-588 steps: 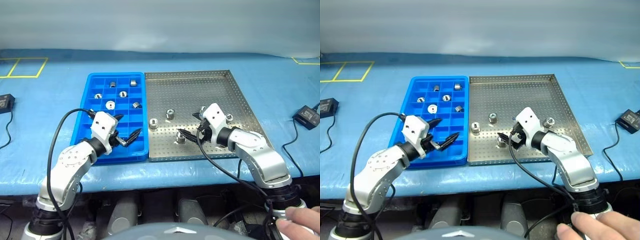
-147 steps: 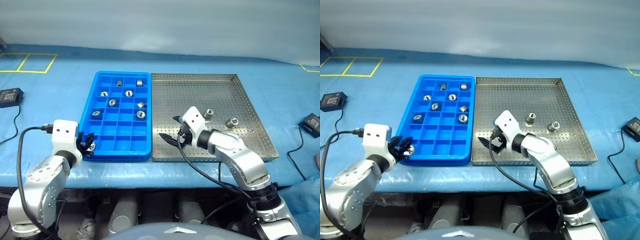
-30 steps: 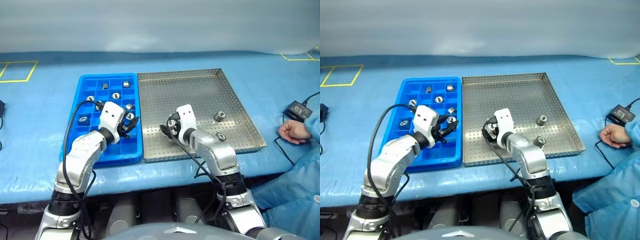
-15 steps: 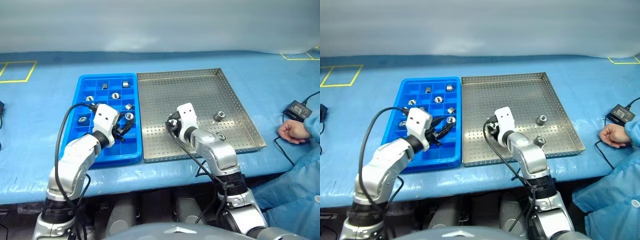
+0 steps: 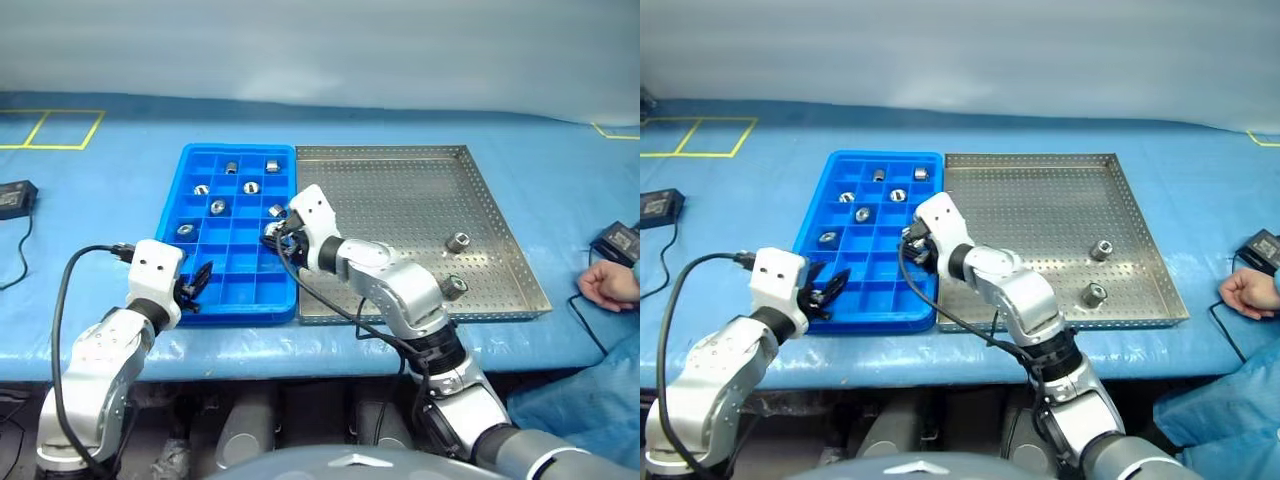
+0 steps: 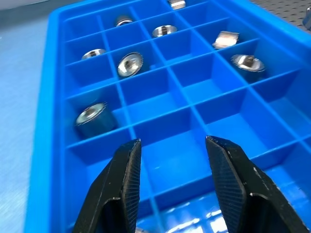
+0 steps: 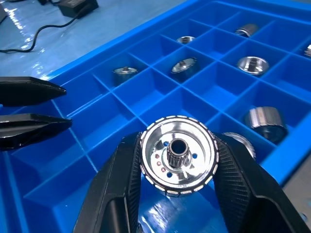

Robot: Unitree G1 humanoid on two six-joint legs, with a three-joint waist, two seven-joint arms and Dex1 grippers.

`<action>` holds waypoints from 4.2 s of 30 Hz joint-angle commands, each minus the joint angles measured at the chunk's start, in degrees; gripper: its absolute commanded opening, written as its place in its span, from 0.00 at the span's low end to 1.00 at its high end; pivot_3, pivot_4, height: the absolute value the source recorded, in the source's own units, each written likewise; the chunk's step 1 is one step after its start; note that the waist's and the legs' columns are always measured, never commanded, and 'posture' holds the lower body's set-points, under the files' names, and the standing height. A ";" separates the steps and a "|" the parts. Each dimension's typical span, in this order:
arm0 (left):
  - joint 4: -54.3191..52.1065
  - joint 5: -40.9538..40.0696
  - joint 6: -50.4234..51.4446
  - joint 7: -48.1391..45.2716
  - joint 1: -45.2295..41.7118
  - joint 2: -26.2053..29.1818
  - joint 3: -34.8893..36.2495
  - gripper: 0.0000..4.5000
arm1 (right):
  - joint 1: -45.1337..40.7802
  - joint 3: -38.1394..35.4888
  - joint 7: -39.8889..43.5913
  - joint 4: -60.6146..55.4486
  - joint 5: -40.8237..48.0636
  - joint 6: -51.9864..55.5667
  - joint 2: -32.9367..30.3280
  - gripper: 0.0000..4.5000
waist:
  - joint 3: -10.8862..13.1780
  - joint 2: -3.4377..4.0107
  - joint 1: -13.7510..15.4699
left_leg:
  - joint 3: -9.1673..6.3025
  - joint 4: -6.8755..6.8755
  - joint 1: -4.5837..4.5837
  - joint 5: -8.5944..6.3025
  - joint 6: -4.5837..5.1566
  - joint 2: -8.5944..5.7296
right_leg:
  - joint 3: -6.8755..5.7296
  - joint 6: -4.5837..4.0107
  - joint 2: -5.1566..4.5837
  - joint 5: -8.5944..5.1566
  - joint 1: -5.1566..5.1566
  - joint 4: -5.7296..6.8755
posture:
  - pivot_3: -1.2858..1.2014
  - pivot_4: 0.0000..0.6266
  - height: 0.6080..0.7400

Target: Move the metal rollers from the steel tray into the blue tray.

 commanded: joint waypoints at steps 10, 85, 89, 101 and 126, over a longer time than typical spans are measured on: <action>-5.20 0.06 -0.95 2.16 3.87 -2.49 0.32 0.51 | -5.64 0.97 5.16 12.90 -2.01 -11.50 3.82 0.38 | -0.01 -0.02 2.94 | -0.42 -0.54 0.00 0.31 -0.52 0.02 | -0.39 -0.34 0.16 -0.19 -0.10 0.03 | 0.63 0.24 1.00; 18.95 -3.47 -13.49 -13.32 -21.94 -8.39 -24.59 0.51 | 18.02 -32.54 -12.71 -24.27 -5.74 37.11 -12.13 0.80 | -0.02 0.01 -4.03 | -0.46 -0.26 -0.14 0.56 -0.76 1.06 | -0.38 -0.86 1.22 -0.28 0.07 0.13 | 0.48 0.24 1.00; 18.75 -3.48 -13.40 -13.00 -21.80 -8.25 -24.56 0.51 | 18.27 -31.39 -13.22 -23.75 -5.93 36.49 -12.70 0.54 | -0.03 0.02 -4.04 | -0.46 -0.26 -0.14 0.56 -0.75 1.05 | -0.36 -0.85 1.22 -0.28 0.07 0.14 | 0.48 0.24 1.00; 18.71 -3.42 -13.49 -12.32 -21.88 -7.71 -24.18 0.51 | 17.80 -30.23 -12.86 -23.50 -4.66 34.78 -12.20 0.42 | -0.04 0.01 -4.10 | -0.46 -0.22 -0.11 0.56 -0.75 1.06 | -0.35 -0.83 1.22 -0.27 0.11 0.14 | 0.49 0.24 1.00; 10.10 -4.08 -11.04 -5.50 -11.60 -2.54 -10.51 0.51 | 6.21 -13.10 -6.49 -24.74 6.01 26.17 -5.11 0.42 | -0.03 0.03 -3.07 | -0.47 -0.24 -0.11 0.56 -0.76 1.10 | -0.32 -0.84 1.26 -0.26 0.07 0.15 | 0.54 0.24 1.00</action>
